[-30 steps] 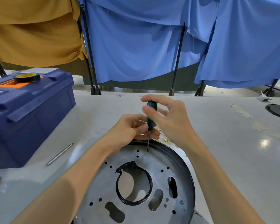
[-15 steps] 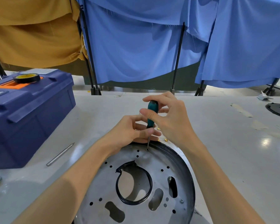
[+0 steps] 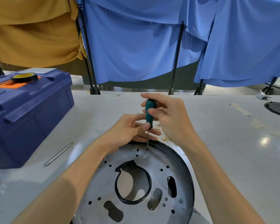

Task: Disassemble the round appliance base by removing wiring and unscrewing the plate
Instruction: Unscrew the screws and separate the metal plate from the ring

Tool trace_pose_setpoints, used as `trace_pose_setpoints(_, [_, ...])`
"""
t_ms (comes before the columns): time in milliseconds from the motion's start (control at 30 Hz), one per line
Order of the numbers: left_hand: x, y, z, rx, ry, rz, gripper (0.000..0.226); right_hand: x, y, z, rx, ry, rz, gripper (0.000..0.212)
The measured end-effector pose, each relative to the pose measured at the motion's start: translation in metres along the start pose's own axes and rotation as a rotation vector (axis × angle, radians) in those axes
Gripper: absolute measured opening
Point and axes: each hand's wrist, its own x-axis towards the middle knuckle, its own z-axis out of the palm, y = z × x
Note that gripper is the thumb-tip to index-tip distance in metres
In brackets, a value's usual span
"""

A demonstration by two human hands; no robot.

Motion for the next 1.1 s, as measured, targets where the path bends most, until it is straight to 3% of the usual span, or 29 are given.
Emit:
trace_pose_setpoints(133, [0.001, 0.000, 0.001, 0.035, 0.071, 0.019, 0.015, -0.001, -0.002, 0.002, -0.060, -0.070, -0.040, 0.022])
trace_pose_setpoints(267, [0.000, -0.001, 0.002, 0.013, 0.059, 0.039, 0.019, -0.001, 0.000, 0.003, -0.117, 0.033, -0.051, 0.030])
trace_pose_setpoints(400, [0.000, -0.004, -0.001, -0.037, 0.020, 0.034, 0.024, -0.001, 0.000, -0.003, 0.059, 0.004, 0.011, 0.039])
trace_pose_setpoints(533, [-0.001, -0.003, -0.002, 0.039, 0.080, 0.067, 0.017, -0.002, -0.001, 0.001, -0.038, -0.041, -0.039, 0.021])
trace_pose_setpoints(667, [-0.003, -0.002, -0.002, 0.006, 0.112, 0.063, 0.020, -0.001, 0.002, 0.001, -0.033, 0.041, -0.046, 0.033])
trace_pose_setpoints(767, [-0.003, 0.000, -0.003, -0.051, 0.109, 0.068, 0.007, 0.001, 0.003, -0.007, 0.063, 0.009, -0.003, 0.039])
trace_pose_setpoints(900, [-0.002, 0.000, 0.002, 0.011, 0.082, 0.065, 0.022, 0.000, 0.000, -0.009, 0.033, -0.031, -0.015, 0.019])
trace_pose_setpoints(1033, [0.001, 0.002, 0.006, 0.075, 0.118, 0.061, 0.016, 0.000, 0.000, -0.006, -0.071, 0.027, -0.037, 0.028])
trace_pose_setpoints(1100, [0.002, 0.001, 0.006, 0.070, 0.144, 0.034, 0.034, 0.000, -0.001, -0.005, -0.024, 0.019, -0.037, 0.034])
